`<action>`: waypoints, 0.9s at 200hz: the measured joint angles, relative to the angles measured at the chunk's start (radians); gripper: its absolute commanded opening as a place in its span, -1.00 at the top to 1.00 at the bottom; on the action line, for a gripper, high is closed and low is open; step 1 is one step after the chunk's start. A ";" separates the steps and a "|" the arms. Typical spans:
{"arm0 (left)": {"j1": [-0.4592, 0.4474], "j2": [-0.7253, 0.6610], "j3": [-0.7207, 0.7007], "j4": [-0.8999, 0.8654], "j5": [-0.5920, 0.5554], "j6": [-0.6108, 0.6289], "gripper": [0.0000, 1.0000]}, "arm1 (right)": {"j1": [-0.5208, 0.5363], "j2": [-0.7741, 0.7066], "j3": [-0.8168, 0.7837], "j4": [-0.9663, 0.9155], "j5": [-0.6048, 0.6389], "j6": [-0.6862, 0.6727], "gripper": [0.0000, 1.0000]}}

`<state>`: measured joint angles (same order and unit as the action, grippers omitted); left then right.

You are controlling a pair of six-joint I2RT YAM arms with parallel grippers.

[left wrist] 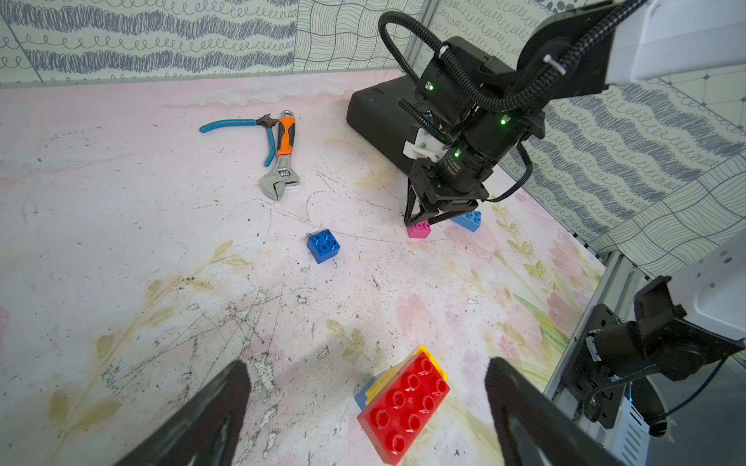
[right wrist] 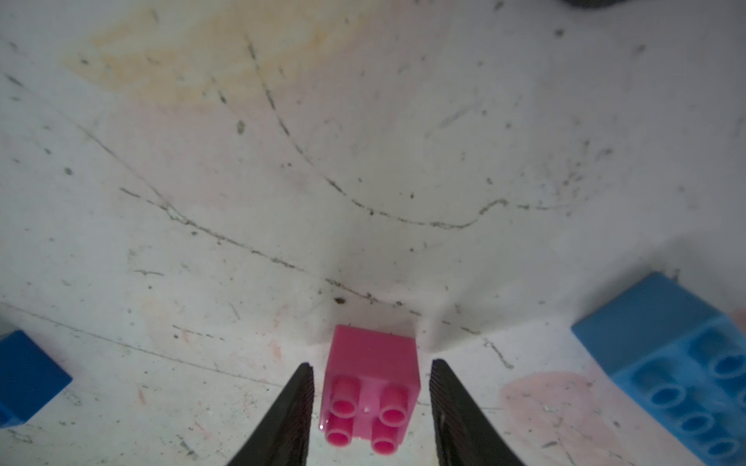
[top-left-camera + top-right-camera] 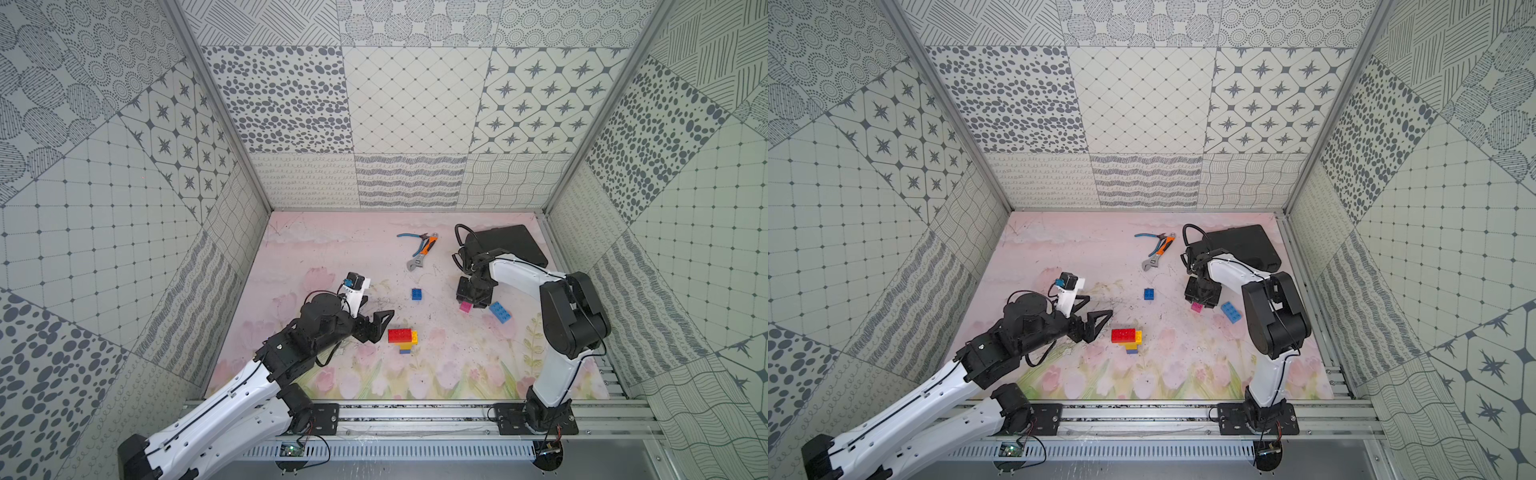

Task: Assemble a spoon with lego
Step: Pick up the lego brick from the center of the board.

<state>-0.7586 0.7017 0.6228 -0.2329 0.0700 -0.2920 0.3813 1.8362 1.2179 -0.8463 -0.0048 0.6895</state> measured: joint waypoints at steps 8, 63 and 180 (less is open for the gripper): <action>0.000 -0.004 -0.002 -0.001 -0.003 -0.002 -0.88 | 0.001 0.000 -0.002 0.001 0.002 0.002 0.14; 0.000 -0.012 -0.003 -0.014 -0.011 -0.010 -0.88 | 0.012 0.000 -0.003 0.001 0.017 -0.010 0.28; -0.006 -0.023 -0.003 -0.044 -0.032 -0.016 -0.87 | 0.064 -0.055 0.084 -0.109 0.043 -0.262 0.68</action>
<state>-0.7650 0.6788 0.6197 -0.2768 0.0380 -0.3080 0.4454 1.7813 1.3018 -0.9554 0.0387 0.4271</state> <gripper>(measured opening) 0.937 0.350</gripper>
